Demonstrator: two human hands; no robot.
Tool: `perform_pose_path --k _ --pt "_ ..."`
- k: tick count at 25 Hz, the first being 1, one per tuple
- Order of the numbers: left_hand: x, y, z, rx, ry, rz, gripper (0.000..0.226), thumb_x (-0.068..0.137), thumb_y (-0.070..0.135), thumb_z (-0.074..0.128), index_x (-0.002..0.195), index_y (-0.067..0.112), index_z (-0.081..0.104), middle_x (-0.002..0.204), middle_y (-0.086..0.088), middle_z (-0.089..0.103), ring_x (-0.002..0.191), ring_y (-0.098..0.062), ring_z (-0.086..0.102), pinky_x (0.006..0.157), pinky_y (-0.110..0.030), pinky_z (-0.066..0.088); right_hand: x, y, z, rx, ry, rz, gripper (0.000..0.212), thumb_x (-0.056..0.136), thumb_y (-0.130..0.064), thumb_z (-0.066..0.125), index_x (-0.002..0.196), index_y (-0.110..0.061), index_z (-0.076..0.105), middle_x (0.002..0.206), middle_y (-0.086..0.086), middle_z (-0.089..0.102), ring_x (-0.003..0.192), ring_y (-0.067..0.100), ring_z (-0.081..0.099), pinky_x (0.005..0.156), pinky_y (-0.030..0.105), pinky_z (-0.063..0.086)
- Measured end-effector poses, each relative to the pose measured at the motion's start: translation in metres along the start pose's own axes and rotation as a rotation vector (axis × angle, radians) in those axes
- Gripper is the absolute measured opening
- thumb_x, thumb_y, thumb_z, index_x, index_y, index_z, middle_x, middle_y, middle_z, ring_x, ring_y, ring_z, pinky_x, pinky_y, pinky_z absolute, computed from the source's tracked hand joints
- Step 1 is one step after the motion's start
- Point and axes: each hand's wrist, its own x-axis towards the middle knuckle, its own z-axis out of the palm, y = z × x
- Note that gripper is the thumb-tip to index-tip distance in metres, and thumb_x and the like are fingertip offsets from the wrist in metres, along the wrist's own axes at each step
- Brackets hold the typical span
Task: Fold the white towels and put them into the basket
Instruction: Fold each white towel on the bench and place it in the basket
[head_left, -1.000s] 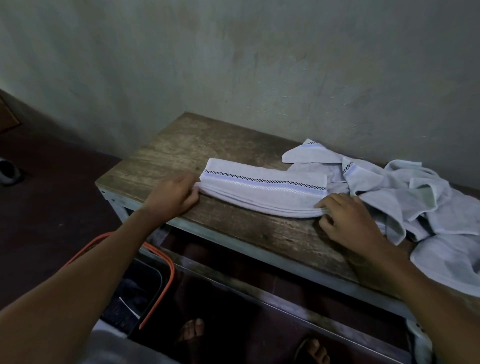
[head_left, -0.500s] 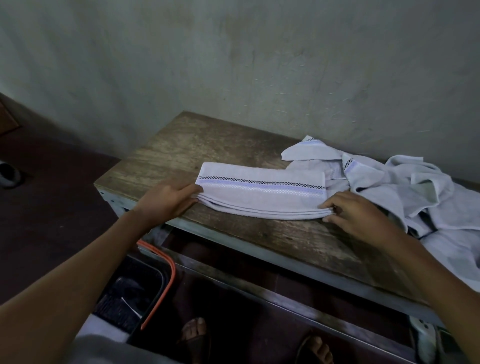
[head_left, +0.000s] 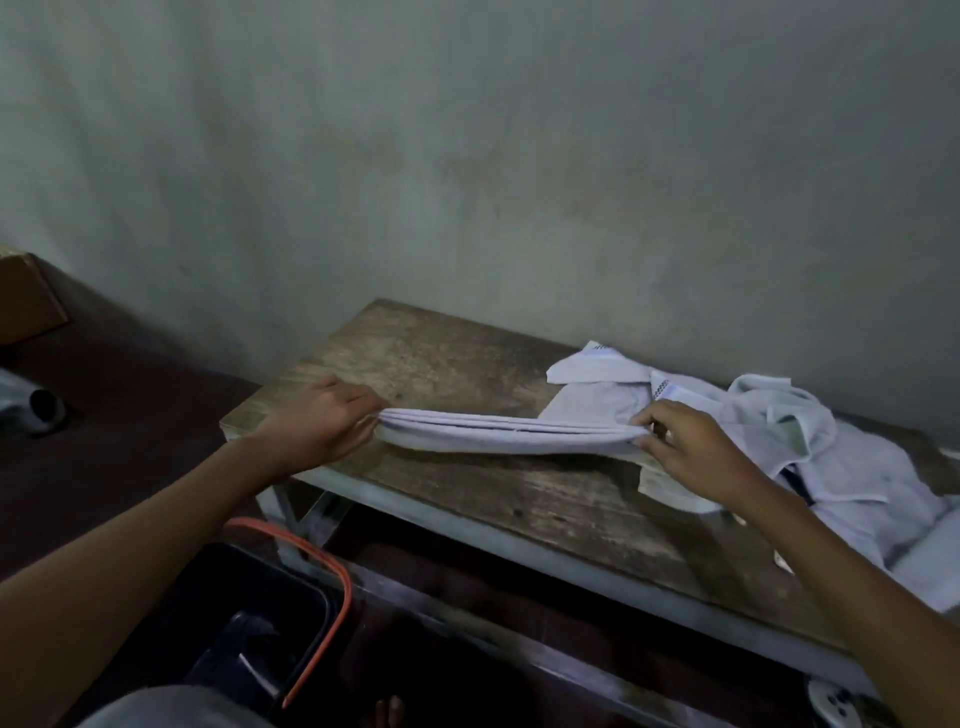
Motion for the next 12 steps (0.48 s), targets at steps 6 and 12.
perform_pose_path --k 6,12 --pt "0.039 -0.009 -0.134 -0.179 0.12 -0.109 0.047 0.087 0.036 0.03 0.098 0.005 0.064 0.085 -0.01 0.066 0.073 -0.025 0.062 0.067 -0.029 0.046 0.043 -0.075 -0.13 -0.003 0.03 0.051 0.009 0.088 -0.011 0.061 0.084 -0.018 0.06 0.075 -0.002 0.061 0.066 0.01 0.053 0.062 0.019 0.038" --pt "0.063 -0.002 -0.232 -0.21 0.248 -0.283 0.038 0.08 0.027 0.039 0.094 0.004 0.066 0.07 -0.001 0.056 0.063 -0.019 0.049 0.059 -0.026 0.032 0.048 -0.119 -0.211 -0.03 0.094 0.038 0.016 0.089 -0.01 0.06 0.078 -0.021 0.059 0.068 -0.004 0.06 0.062 0.01 0.053 0.059 0.012 0.039"
